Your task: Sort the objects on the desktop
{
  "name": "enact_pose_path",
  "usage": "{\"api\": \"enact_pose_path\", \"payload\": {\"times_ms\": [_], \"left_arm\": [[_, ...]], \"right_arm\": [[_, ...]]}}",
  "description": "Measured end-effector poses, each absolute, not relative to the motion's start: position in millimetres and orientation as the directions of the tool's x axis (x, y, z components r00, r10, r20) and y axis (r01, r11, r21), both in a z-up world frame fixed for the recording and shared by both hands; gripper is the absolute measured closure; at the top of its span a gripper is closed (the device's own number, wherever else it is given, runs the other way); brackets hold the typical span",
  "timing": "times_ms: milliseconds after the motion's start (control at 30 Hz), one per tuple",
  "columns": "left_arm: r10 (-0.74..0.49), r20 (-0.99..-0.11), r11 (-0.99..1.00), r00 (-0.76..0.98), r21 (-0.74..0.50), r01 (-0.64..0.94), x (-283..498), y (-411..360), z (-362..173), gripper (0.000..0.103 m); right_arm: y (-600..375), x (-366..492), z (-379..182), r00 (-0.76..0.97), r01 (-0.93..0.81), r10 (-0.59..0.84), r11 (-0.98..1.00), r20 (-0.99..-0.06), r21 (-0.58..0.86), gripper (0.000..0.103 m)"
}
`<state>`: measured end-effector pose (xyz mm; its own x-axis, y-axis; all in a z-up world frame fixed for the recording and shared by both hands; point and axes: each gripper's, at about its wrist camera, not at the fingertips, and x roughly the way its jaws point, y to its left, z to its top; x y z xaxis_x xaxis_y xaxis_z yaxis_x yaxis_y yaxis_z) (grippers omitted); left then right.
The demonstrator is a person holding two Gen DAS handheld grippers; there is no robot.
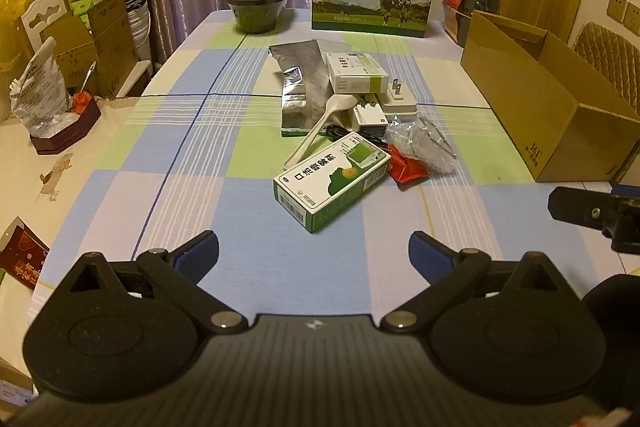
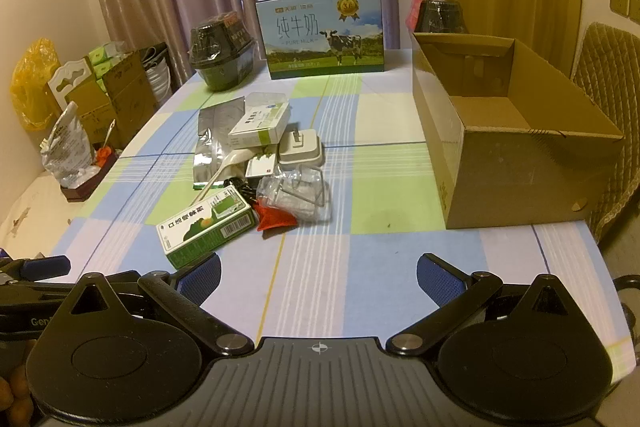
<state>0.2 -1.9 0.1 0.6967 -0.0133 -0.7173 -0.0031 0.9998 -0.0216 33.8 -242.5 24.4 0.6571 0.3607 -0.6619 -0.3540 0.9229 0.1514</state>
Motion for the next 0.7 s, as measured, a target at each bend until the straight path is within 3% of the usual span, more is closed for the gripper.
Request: {"api": "enact_pose_path", "payload": {"times_ms": [700], "left_arm": [[-0.008,-0.715,1.000,0.700,-0.015,-0.004,-0.3,-3.1,0.1,0.003]], "right_arm": [[-242.9,33.6,24.0,0.657,-0.354,0.362,0.922,-0.661,0.153,0.002]]}}
